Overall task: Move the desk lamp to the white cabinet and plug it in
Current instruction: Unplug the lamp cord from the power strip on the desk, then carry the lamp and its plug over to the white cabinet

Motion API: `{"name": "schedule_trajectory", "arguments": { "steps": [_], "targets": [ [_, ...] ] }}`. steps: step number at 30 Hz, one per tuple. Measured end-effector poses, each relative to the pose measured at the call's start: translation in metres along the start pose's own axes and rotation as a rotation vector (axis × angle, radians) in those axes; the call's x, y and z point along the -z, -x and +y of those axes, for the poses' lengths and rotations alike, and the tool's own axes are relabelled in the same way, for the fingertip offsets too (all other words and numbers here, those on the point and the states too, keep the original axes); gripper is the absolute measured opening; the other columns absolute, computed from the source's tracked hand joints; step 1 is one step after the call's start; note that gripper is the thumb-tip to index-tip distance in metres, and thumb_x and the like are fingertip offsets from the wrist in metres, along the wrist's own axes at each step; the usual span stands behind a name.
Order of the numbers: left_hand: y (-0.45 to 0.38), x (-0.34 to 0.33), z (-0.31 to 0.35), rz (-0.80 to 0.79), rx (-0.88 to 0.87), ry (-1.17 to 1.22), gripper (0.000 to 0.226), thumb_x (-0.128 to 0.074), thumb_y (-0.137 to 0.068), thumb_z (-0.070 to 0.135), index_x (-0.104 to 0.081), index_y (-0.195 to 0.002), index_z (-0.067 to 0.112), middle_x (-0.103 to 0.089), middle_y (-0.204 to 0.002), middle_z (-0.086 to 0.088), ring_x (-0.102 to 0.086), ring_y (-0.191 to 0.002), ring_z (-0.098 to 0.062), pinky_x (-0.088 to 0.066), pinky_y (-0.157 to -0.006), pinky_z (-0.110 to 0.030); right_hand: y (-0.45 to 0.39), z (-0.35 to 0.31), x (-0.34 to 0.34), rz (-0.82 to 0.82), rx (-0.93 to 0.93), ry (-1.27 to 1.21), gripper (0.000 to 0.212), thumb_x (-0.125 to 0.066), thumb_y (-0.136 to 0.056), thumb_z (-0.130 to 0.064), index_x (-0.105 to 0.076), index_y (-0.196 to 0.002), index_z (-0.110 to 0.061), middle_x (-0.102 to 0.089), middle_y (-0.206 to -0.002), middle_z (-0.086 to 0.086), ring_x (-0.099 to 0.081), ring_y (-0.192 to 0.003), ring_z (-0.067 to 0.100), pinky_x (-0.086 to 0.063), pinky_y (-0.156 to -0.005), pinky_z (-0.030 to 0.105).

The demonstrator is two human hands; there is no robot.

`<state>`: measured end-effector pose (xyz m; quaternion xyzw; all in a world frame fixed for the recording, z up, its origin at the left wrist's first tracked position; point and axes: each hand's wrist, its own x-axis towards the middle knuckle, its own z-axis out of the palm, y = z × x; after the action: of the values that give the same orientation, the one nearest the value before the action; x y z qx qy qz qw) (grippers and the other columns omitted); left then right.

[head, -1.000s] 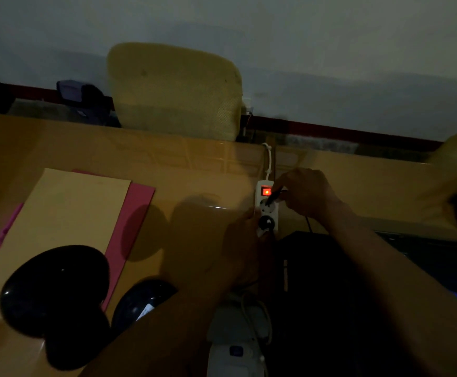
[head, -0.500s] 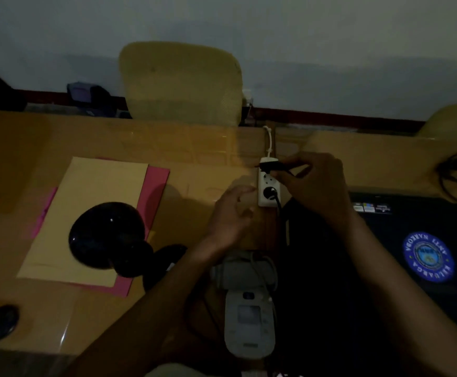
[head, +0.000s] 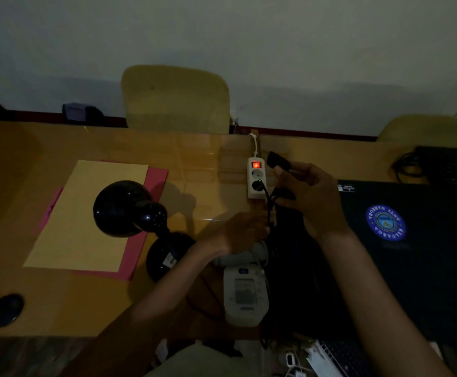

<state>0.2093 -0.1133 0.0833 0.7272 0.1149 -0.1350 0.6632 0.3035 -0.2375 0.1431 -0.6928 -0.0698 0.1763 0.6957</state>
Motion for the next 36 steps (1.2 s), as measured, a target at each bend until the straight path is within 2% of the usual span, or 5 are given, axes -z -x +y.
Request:
{"name": "schedule_trajectory", "arguments": {
  "steps": [6, 15, 22, 25, 36],
  "targets": [
    [0.037, 0.002, 0.002, 0.160, -0.150, 0.123, 0.021, -0.048, -0.097, 0.000, -0.066, -0.099, 0.010, -0.071, -0.069, 0.011, -0.066, -0.068, -0.003, -0.049, -0.076, -0.029, 0.024, 0.019, -0.016, 0.064, -0.108, -0.089, 0.031, -0.076, -0.086, -0.020, -0.068, -0.111, -0.004, -0.073, -0.097, 0.010, -0.072, -0.086, 0.024, -0.060, -0.071, 0.037],
    [0.091, 0.055, 0.044, 0.395, -0.377, -0.262, 0.019, -0.052, -0.102, 0.020, -0.067, -0.113, 0.020, -0.065, -0.083, 0.035, -0.061, -0.082, 0.014, -0.040, -0.068, -0.004, 0.037, 0.025, -0.048, -0.017, -0.255, -0.188, 0.026, -0.079, -0.081, -0.037, -0.071, -0.090, -0.014, -0.067, -0.072, -0.005, -0.063, -0.061, 0.010, -0.050, -0.049, 0.023],
    [0.144, 0.058, -0.003, 0.406, -0.202, -0.279, 0.015, -0.057, -0.098, 0.031, -0.071, -0.103, 0.030, -0.069, -0.094, 0.021, -0.064, -0.093, 0.004, -0.050, -0.076, -0.013, 0.099, 0.078, -0.081, -0.199, -0.698, -0.179, 0.028, -0.064, -0.092, -0.041, -0.064, -0.095, -0.013, -0.063, -0.083, 0.003, -0.062, -0.066, 0.018, -0.051, -0.050, 0.031],
    [0.172, 0.053, -0.038, 0.360, -0.098, -0.244, 0.014, -0.058, -0.098, 0.031, -0.071, -0.097, 0.027, -0.072, -0.093, 0.009, -0.067, -0.092, -0.009, -0.054, -0.082, -0.036, 0.141, 0.109, -0.097, -0.236, -0.742, -0.306, 0.021, -0.059, -0.096, -0.036, -0.065, -0.103, -0.017, -0.065, -0.091, 0.002, -0.065, -0.076, 0.017, -0.056, -0.064, 0.034],
    [0.259, 0.026, -0.144, 0.500, 0.305, 0.301, 0.024, -0.064, -0.079, 0.033, -0.074, -0.087, 0.013, -0.076, -0.093, -0.009, -0.071, -0.091, -0.026, -0.050, -0.084, -0.041, 0.237, 0.167, -0.140, -0.196, -0.789, -0.095, 0.028, -0.070, -0.088, -0.041, -0.068, -0.112, -0.026, -0.070, -0.119, 0.002, -0.069, -0.104, 0.022, -0.059, -0.069, 0.032]
  ]
}}
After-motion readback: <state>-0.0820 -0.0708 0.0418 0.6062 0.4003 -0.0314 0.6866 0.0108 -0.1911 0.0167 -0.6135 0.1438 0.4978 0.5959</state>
